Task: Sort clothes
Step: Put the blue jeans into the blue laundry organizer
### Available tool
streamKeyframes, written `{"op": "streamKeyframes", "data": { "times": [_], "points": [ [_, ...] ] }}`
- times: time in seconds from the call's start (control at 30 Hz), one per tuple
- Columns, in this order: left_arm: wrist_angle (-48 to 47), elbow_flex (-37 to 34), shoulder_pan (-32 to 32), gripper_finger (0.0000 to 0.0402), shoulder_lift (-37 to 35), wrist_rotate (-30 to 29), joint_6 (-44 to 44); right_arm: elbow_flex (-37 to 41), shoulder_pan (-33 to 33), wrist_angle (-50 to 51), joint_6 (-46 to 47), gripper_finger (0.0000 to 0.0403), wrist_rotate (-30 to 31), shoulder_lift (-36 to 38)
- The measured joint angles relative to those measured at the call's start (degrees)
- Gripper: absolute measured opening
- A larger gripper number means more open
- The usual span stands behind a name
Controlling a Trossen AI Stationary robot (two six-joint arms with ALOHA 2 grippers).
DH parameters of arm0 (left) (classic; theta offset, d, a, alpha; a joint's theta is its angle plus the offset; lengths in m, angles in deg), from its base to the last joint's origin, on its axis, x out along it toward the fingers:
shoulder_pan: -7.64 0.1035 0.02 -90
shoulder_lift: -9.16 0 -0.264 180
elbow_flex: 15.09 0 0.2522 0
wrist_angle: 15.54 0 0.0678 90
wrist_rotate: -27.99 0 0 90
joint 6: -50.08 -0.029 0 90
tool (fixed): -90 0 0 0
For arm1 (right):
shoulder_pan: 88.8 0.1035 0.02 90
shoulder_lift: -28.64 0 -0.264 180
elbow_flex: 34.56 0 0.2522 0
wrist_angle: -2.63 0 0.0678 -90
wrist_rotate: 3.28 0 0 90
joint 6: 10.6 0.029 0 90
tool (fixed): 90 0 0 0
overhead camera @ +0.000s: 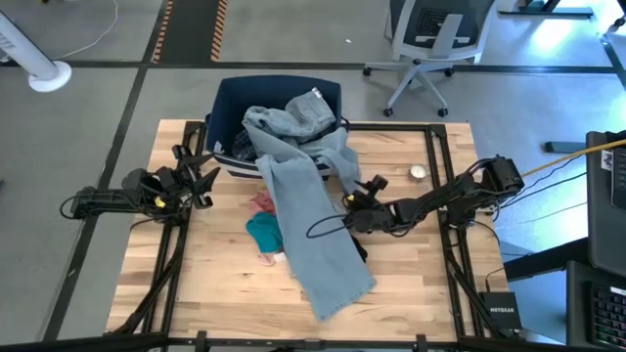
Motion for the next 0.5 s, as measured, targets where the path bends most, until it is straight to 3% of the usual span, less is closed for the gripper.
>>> {"op": "streamKeyframes", "data": {
  "times": [0.23, 0.5],
  "points": [
    [0.0, 0.0, 0.0, 0.018, 0.0, 0.0, -0.2, -0.1, -1.7, -11.6, -11.4, 0.025, -0.1, 0.0],
    [0.0, 0.0, 0.0, 0.018, 0.0, 0.0, -0.2, -0.1, -2.7, -17.7, -15.9, 0.025, 6.4, 0.0]
  ]
}}
